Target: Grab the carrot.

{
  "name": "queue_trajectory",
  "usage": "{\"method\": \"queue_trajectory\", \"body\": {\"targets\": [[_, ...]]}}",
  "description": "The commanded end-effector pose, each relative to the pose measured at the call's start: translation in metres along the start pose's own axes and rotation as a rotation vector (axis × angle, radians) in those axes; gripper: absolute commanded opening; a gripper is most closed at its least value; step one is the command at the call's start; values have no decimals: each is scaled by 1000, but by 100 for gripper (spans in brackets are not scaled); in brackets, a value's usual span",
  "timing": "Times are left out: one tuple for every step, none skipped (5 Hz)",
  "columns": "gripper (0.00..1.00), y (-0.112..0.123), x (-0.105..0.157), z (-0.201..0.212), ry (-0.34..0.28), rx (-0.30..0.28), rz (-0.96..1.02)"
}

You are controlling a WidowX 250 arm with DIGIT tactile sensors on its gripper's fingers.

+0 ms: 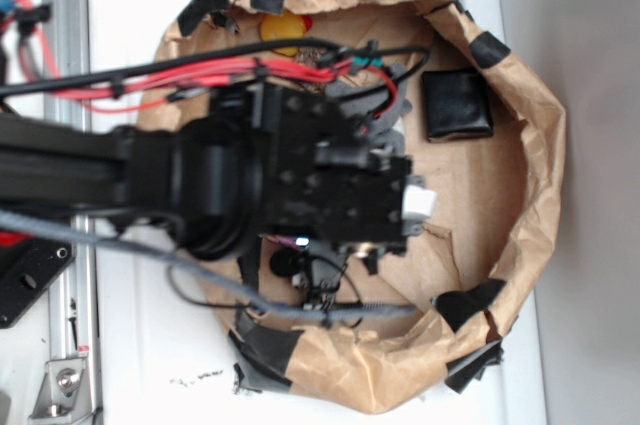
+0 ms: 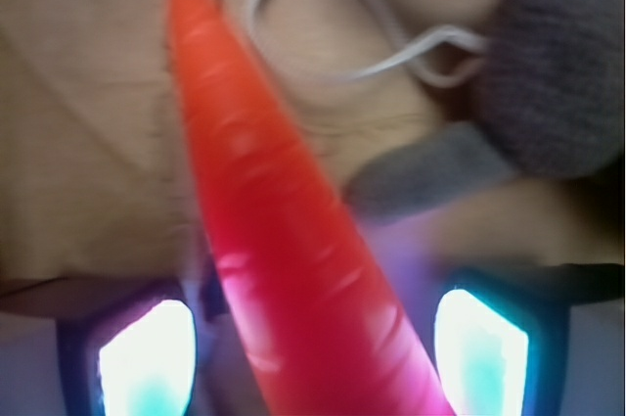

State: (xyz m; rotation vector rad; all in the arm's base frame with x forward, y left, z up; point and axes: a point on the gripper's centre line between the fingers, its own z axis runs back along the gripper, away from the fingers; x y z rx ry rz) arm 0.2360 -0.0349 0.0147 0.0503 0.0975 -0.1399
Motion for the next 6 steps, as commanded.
{"method": "queue_trajectory", "body": {"targets": [[0,-5,-17,8,4,58,-47],[0,26,-7,57,-71,-81,-25],[0,54,-8,106,-165,-119,54],[0,73,-15,154,-227,-171,204],[0,71,-11,193,-269,-190,284],[0,67,-1,177,-231,-154,319]]}}
